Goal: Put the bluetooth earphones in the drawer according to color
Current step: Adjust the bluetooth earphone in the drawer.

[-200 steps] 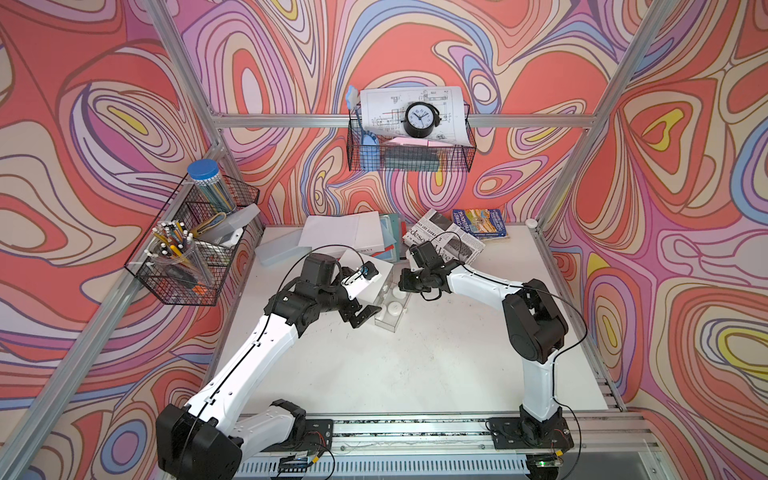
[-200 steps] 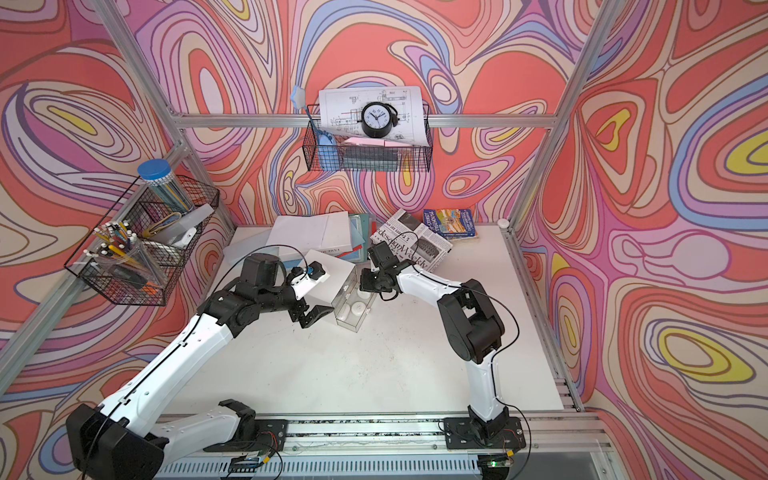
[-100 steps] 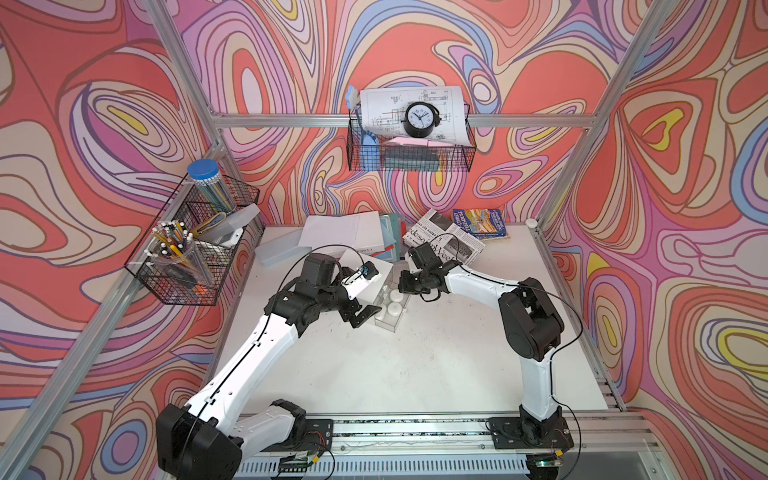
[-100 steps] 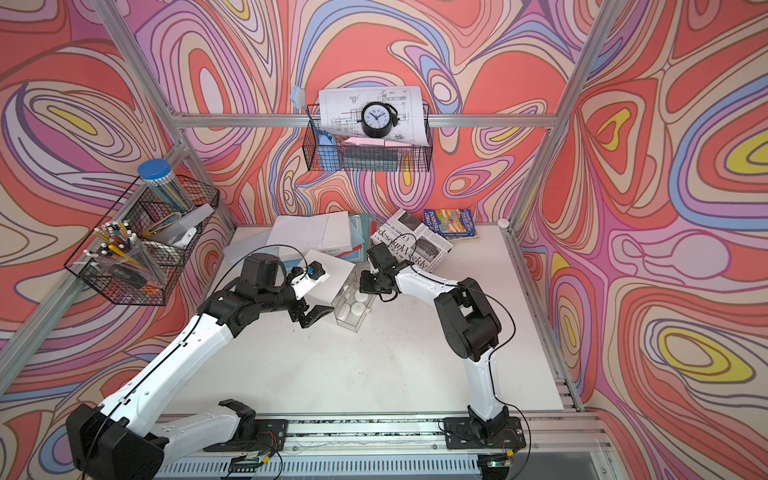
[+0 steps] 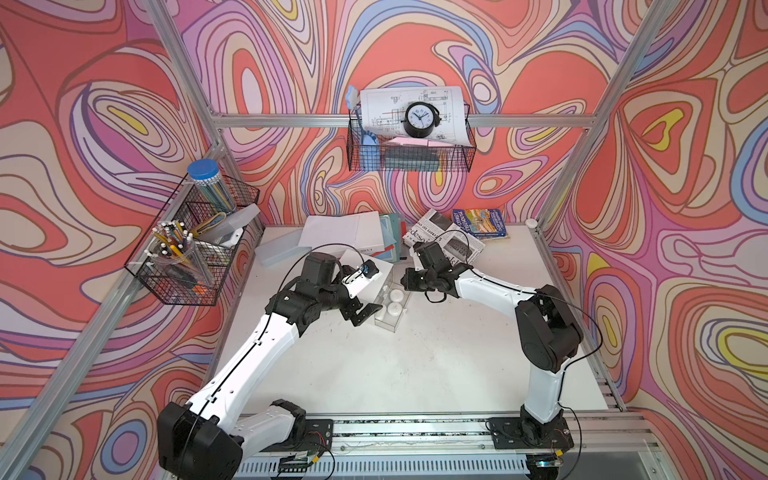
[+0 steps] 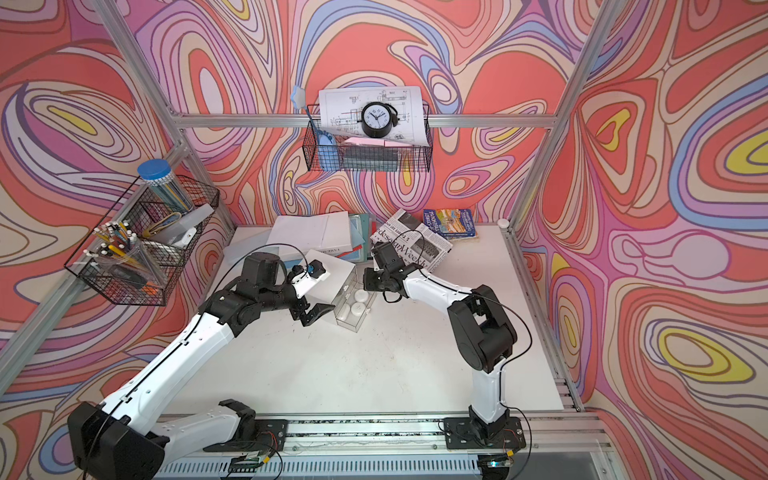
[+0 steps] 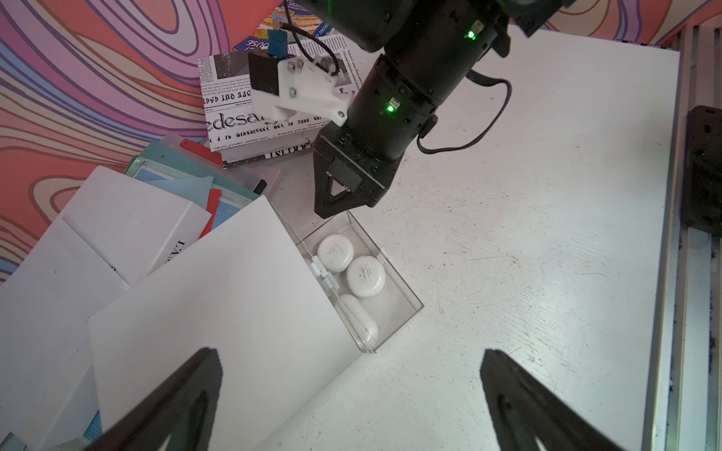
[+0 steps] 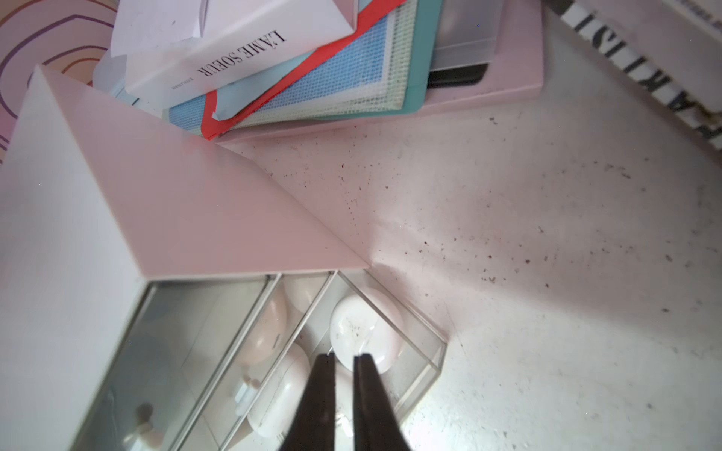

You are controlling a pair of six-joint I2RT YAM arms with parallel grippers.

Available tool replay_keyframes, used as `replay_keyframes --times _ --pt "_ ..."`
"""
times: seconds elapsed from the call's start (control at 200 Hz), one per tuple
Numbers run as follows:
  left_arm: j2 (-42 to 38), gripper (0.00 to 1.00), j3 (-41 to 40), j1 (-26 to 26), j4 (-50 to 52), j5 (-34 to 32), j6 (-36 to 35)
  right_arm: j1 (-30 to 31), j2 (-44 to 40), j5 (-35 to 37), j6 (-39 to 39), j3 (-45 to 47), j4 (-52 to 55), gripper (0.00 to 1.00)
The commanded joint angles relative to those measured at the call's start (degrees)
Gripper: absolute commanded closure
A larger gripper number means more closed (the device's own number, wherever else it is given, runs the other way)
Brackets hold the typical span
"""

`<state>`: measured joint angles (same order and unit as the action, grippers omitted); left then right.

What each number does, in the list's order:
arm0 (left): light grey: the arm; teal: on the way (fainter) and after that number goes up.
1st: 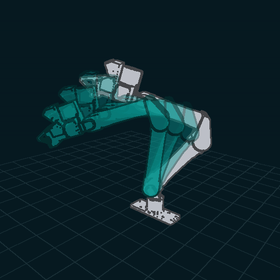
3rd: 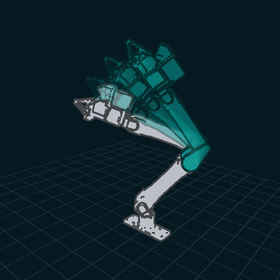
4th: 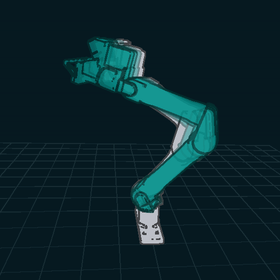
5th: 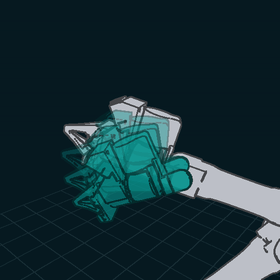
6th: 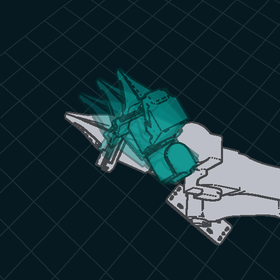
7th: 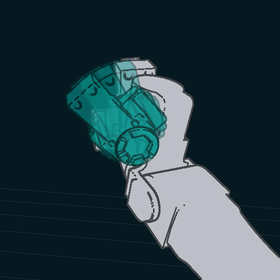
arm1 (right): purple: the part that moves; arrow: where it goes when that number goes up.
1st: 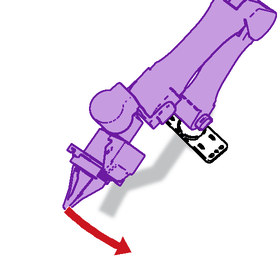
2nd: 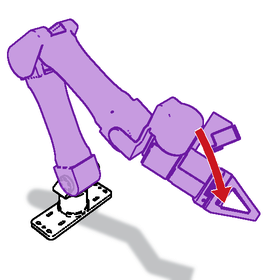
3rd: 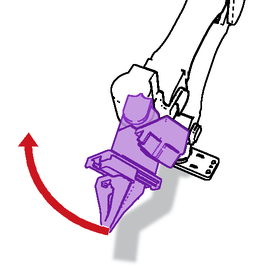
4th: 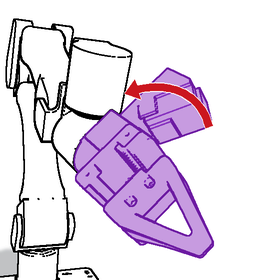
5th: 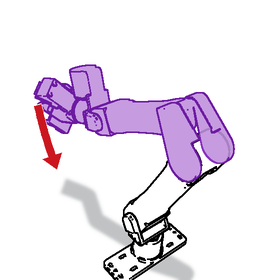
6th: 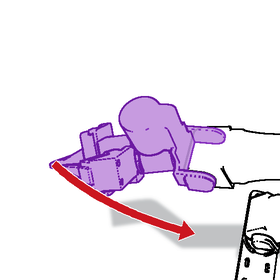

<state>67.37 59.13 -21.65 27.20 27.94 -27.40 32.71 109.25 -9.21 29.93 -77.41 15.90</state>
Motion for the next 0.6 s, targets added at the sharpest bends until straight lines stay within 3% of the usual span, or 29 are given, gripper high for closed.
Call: replay_keyframes --times 0.0,0.085,0.32,0.461,0.596 --pt "2.4 0.02 -0.7 0.3 -1.5 0.7 0.7 0.1 -2.0 1.6 0.0 3.4 -0.3 0.62" --pt "3.8 0.02 -0.8 0.3 -2.5 0.5 1.4 0.1 -3.3 2.7 -0.1 5.1 -0.1 0.48" --pt "7.2 0.02 -1.2 0.4 -4.8 1.1 2.3 0.0 -5.0 4.6 -0.4 7.6 2.0 0.42" --pt "10.0 0.02 -0.5 0.3 -4.2 1.9 2.6 -0.3 -4.0 3.8 1.6 9.2 3.0 0.42" --pt "11.7 0.02 0.2 0.3 -3.9 2.5 3.0 -0.3 -3.2 2.0 3.4 11.1 1.7 0.53"
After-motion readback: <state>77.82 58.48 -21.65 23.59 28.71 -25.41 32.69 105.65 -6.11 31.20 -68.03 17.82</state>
